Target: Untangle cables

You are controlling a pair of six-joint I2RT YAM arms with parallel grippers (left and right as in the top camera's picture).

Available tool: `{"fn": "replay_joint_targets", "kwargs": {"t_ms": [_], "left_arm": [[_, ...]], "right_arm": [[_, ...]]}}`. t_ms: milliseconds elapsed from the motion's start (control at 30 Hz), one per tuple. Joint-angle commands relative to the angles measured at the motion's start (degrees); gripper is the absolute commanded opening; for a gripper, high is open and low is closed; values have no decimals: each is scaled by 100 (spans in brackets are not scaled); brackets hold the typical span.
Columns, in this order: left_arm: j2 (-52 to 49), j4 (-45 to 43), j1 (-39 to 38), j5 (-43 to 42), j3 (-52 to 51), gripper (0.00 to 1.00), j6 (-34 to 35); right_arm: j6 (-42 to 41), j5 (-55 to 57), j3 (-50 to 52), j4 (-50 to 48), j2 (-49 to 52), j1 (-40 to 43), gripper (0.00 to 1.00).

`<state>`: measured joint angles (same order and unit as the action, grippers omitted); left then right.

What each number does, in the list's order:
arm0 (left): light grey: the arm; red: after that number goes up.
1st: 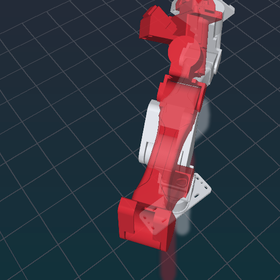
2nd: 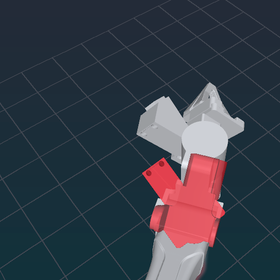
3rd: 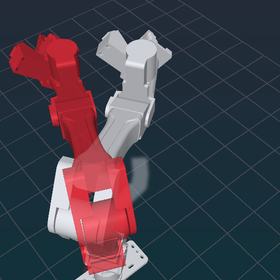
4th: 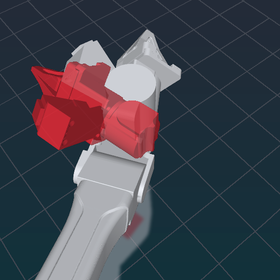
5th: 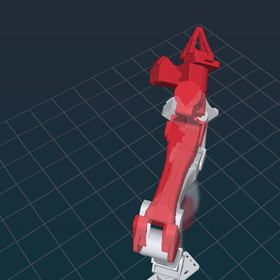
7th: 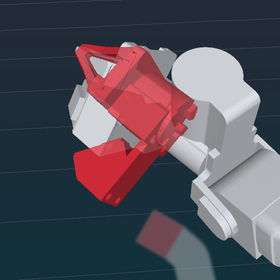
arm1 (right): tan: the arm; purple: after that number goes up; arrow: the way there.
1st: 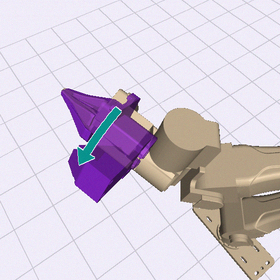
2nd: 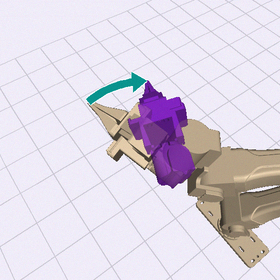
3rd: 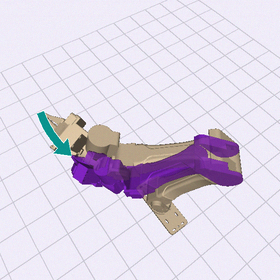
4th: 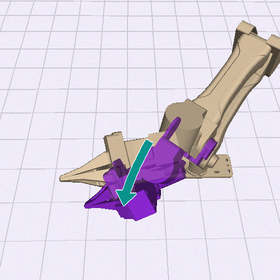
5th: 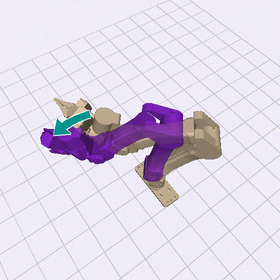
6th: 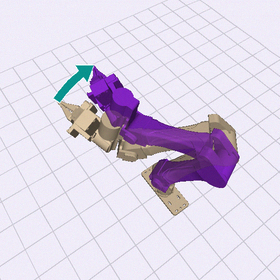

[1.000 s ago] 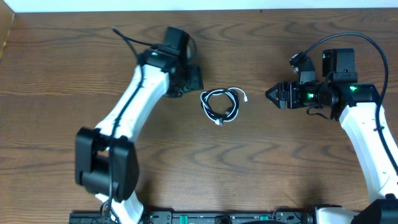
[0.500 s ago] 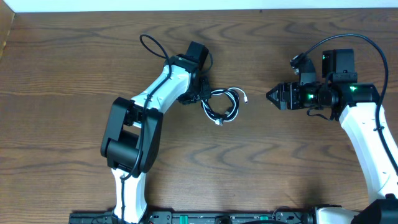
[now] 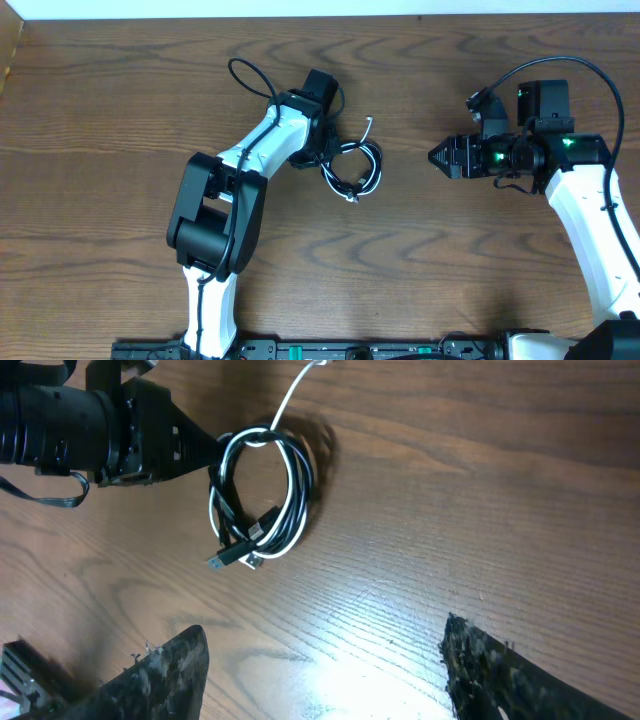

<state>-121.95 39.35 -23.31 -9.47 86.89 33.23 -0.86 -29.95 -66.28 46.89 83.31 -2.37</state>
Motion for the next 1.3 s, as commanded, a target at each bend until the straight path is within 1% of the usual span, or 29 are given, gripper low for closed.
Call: {"fn": "replay_joint_targets", "kwargs": {"t_ms": [0, 33, 167, 233, 333, 467, 600, 633, 667, 733, 900, 967, 1133, 1267], "left_arm": [[-236, 37, -20, 48, -31, 7, 9], [-216, 37, -17, -70, -15, 7, -81], [52, 37, -13, -988, 76, 8, -741], [306, 35, -13, -1545, 107, 7, -1078], [837, 42, -13, -2323, 107, 7, -1381], [1300, 46, -13, -2791, 107, 8, -1419], [1668, 109, -13, -2977, 107, 7, -1416], [1725, 125, -13, -3058, 105, 8, -1419], [1777, 127, -13, -3198, 105, 8, -1419], [1803, 125, -13, -3397, 105, 7, -1416], [1803, 131, -13, -3862, 105, 7, -1403], [1803, 133, -13, -3960, 105, 7, -1384], [1803, 131, -13, -3960, 105, 7, -1080], [1803, 129, -13, -3960, 105, 8, -844]], "right_arm": [[-46, -17, -101, 7, 13, -48, 72], [-63, -15, -101, 7, 13, -59, 72], [-127, -15, -101, -9, 13, -142, 72], [-155, -17, -101, -46, 13, -197, 72], [-238, -15, -101, -149, 13, -297, 73], [-356, -17, -101, -262, 31, -417, 73], [-575, -15, -101, -317, 68, -505, 72], [-619, -13, -101, -315, 90, -516, 71], [-732, 50, -101, -310, 127, -525, 67], [-1073, 254, -101, -295, 214, -522, 65], [-1263, 238, -101, -339, 566, -568, 64], [-1268, 238, -101, -341, 726, -634, 64], [-1318, 195, -101, -433, 1062, -785, 64], [-1637, 181, -101, -748, 1298, -960, 64]]}}
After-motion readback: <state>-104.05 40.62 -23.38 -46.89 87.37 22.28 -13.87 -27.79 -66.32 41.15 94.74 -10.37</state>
